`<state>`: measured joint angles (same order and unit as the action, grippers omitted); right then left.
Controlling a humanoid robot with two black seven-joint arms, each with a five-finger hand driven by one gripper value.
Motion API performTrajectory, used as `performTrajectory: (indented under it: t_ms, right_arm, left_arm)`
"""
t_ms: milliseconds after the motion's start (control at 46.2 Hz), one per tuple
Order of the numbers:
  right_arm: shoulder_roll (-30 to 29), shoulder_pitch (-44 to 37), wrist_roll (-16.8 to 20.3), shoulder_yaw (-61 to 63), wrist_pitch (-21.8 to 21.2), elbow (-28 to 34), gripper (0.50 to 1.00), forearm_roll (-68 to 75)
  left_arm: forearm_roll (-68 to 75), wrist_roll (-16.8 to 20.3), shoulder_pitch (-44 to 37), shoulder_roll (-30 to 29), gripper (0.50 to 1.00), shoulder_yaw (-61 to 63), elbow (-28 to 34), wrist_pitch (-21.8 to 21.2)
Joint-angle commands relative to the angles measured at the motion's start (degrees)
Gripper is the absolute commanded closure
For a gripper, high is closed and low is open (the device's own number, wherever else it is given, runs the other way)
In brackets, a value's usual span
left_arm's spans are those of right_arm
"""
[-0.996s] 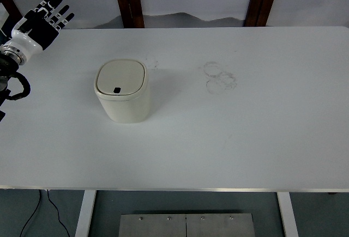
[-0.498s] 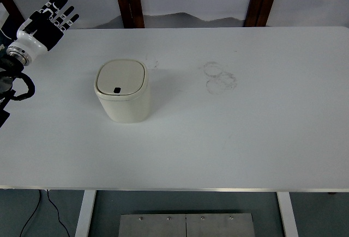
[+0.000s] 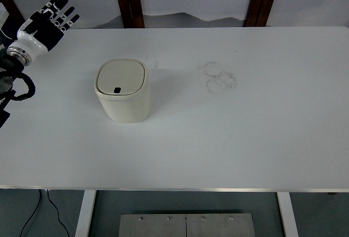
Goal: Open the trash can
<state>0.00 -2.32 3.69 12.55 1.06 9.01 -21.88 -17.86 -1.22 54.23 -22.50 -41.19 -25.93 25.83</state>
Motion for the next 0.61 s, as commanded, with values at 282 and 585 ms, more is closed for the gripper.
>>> performTrajectory:
  t_ms: [282,585]
  right_arm:
    - [0.00,-0.06,0.00,0.01,-0.01,0.04,0.505,0.00]
    - [0.00,0.03,0.00,0.01,-0.01,0.04,0.505,0.00]
  left_arm:
    - [-0.07,-0.01,-1.40,1.14,0.500,-0.04,0.00,0.01]
    - [0.02,-0.01,-3.07,1.67,0.500,-0.04,0.00,0.10]
